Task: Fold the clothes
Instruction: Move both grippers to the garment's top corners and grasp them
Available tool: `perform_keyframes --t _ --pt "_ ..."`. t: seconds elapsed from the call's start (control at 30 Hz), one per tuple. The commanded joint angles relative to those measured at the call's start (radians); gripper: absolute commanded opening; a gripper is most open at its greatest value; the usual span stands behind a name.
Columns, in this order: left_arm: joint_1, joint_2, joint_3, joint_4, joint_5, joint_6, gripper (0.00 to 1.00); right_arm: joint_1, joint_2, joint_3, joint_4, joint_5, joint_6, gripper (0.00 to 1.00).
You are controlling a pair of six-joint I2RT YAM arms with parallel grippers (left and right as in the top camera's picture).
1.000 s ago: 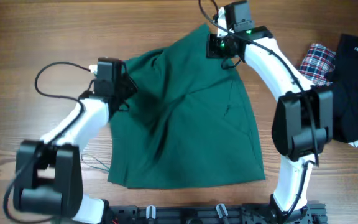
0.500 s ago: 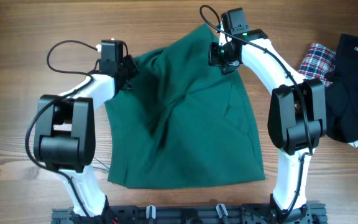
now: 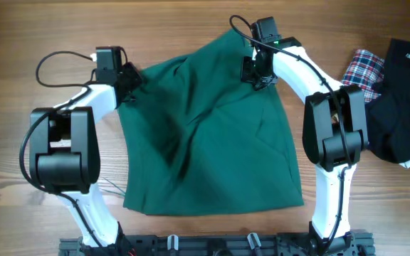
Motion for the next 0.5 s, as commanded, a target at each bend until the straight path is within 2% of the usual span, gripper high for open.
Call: perform_keyframes --t 0.0,0.2,0.47 --pt "0.041 0.021 0.016 0.024 0.001 0.045 0.05 -0.015 0.011 0.007 -0.027 0.065 0.021 0.04" --pt "0.053 0.064 0.016 0.065 0.001 0.055 0.05 -0.049 0.032 -0.014 -0.046 0.071 0.046 0.04" --pt "0.054 0.122 0.016 0.098 -0.033 0.124 0.05 -0.091 0.034 -0.032 -0.097 0.193 0.082 0.04"
